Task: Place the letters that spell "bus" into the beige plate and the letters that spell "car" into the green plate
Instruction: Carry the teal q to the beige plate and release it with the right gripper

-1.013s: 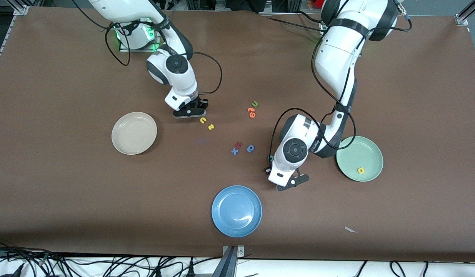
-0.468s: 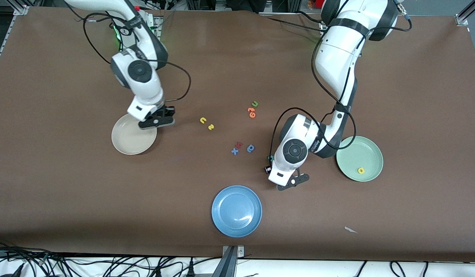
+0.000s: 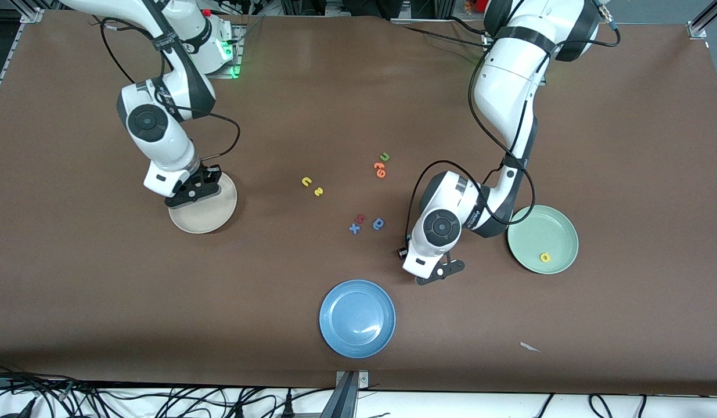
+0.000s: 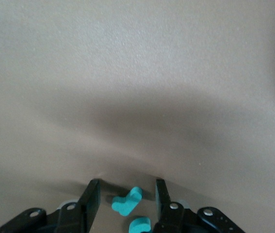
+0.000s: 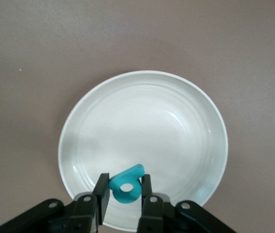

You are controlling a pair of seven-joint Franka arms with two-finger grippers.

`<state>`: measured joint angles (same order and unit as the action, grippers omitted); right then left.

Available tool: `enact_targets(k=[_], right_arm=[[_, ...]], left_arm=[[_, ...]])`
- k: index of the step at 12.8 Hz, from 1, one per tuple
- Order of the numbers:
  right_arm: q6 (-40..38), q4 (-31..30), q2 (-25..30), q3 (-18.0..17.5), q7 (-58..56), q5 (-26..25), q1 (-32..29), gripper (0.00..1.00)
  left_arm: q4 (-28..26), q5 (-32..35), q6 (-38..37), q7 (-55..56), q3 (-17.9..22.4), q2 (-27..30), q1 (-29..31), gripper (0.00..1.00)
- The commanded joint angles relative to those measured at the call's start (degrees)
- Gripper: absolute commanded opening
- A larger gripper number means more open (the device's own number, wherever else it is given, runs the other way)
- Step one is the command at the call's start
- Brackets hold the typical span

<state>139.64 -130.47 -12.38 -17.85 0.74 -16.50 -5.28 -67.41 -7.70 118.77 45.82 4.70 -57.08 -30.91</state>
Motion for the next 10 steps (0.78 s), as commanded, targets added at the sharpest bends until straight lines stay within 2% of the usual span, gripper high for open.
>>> enact_targets(k=[1,4,6,9,10], right_arm=[[-0.4,-0.8,1.1,1.7,-7.3,1.6,-1.7,0.00],[-0.3,-0.4,0.8,3.3,-10.9,1.6,-2.8,0.00],[-0.1,-0.3,0.5,4.0,-10.9,1.8,-2.9,0.03],[0.4,-0.3,0.3,4.2,-10.9,1.8,-3.0,0.34],[0.4,-0.3,0.3,4.2,-10.8,1.8,-3.0,0.49]], left_arm=[[-1.1,0.4,-1.5,0.1,0.1,0.9,-1.0,0.50],[-1.4,0.3,-1.5,0.3,0.1,1.0,-0.9,0.44],[-1.4,0.3,-1.5,0.1,0.1,1.0,-0.9,0.35],[-1.5,0.3,-1.5,0.1,0.1,1.0,-0.9,0.28],[-1.5,0.3,-1.5,0.1,0.1,1.0,-1.0,0.26]])
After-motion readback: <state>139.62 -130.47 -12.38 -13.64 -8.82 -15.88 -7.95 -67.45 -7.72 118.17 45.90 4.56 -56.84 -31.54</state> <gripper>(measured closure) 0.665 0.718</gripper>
